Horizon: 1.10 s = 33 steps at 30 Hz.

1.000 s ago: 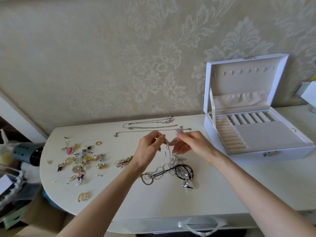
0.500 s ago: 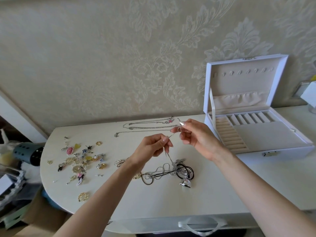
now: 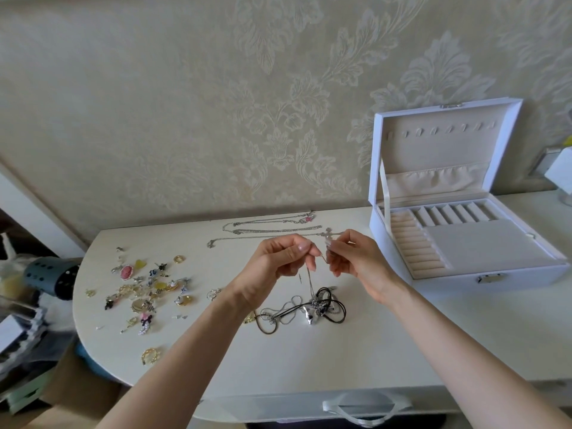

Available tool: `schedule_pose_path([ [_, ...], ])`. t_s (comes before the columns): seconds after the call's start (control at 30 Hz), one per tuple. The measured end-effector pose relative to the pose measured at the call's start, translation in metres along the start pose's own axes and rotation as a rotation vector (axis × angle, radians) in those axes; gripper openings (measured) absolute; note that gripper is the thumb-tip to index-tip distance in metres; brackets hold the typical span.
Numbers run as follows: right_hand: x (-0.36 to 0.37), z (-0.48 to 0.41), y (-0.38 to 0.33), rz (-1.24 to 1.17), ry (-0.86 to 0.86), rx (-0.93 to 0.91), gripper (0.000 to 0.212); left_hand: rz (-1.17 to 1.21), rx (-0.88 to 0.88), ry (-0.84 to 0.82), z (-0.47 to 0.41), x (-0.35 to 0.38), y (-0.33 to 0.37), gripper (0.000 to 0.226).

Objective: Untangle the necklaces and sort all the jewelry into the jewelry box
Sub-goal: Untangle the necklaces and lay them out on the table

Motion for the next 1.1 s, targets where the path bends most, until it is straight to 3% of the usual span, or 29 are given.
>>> schedule_pose_path([
  [0.63, -0.009, -0.003, 0.016, 0.057, 0.144, 0.021, 0.014, -0.007, 0.086, -0.011, -0.001, 0.001, 0.009, 0.023],
  [0.73, -0.010, -0.003, 0.017, 0.072, 0.143, 0.032, 0.013, -0.079, -0.020, 0.036, -0.004, -0.003, -0.007, 0.017],
  [0.87, -0.005, 0.000, 0.019, 0.171, 0.043, 0.023, 0.006, -0.214, -0.255, 0.235, -0.004, -0.021, -0.044, 0.015],
  [1.1, 0.009, 0.002, 0.023, 0.332, -0.097, -0.041, 0.034, -0.426, -0.257, 0.299, -0.003, -0.028, -0.053, 0.013],
])
Point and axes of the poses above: each hand's wrist, its own z-axis away from the middle knuckle, its own x-axis out of the palm, y = z × x, the point moved 6 cm from there along -z, towards the middle knuckle
